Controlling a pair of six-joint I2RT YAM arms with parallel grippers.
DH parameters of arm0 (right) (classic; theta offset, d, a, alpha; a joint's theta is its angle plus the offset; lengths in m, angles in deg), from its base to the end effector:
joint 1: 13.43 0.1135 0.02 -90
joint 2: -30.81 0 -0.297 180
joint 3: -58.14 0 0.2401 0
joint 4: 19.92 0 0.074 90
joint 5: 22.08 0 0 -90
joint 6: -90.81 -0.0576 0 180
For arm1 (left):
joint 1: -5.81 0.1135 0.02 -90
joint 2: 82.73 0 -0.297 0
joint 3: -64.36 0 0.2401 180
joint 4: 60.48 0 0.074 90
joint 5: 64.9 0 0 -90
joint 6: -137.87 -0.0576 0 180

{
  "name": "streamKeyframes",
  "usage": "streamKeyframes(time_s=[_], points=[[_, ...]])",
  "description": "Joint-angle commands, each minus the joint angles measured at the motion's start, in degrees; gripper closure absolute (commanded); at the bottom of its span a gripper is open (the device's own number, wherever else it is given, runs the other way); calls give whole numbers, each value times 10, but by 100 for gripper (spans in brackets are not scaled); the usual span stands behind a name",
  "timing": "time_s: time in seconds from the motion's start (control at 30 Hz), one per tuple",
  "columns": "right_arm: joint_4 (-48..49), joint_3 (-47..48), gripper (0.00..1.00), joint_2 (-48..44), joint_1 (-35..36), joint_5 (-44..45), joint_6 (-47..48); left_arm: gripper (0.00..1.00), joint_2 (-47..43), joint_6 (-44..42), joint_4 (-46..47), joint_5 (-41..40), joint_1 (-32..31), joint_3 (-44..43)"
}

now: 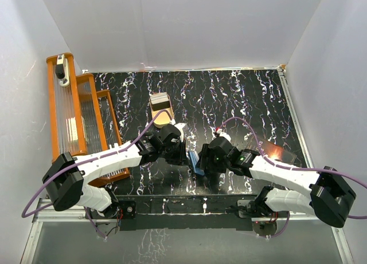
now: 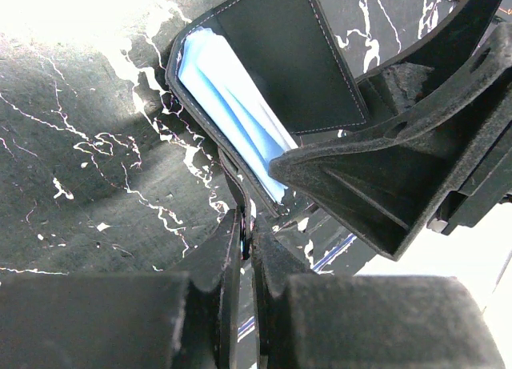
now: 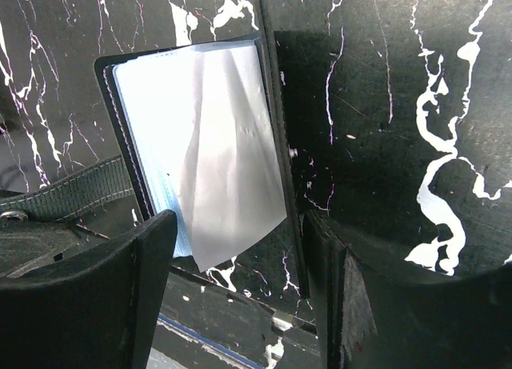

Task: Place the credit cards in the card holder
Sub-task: Open the card holder at the center of the board.

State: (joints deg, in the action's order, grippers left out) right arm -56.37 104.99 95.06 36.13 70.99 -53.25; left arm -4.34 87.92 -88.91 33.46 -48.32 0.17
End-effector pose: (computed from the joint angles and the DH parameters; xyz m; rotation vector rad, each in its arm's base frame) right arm 0.1306 0.1484 0.2030 0.1267 2.6368 0.6334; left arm 0.1628 -0.2394 0.2568 0.3892 2.4919 -0.9353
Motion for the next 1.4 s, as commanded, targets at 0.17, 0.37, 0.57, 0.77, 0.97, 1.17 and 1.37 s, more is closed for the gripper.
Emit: streamKeyframes(time_s=[0.17, 0.37, 0.57, 0.77, 0.97, 1.17, 1.37], points=[[-12, 24, 39, -11, 4, 43, 8, 100, -19, -7, -10, 1, -1, 2], [-54, 40, 37, -24, 4, 83, 14, 100, -18, -7, -14, -2, 0, 4], [-103, 50, 37, -30, 4, 122, 18, 100, -21, -9, -18, -5, 0, 7], [-151, 60, 37, -38, 4, 154, 16, 100, -25, -7, -19, -8, -1, 13], [-165, 65, 40, -53, 4, 165, 17, 100, -28, -4, -13, -8, -1, 21], [-159, 75, 46, -48, 4, 161, 21, 100, -28, -3, -12, -8, 0, 24], [-162, 93, 47, -38, 4, 145, 26, 100, -30, -2, -12, -7, -1, 24]])
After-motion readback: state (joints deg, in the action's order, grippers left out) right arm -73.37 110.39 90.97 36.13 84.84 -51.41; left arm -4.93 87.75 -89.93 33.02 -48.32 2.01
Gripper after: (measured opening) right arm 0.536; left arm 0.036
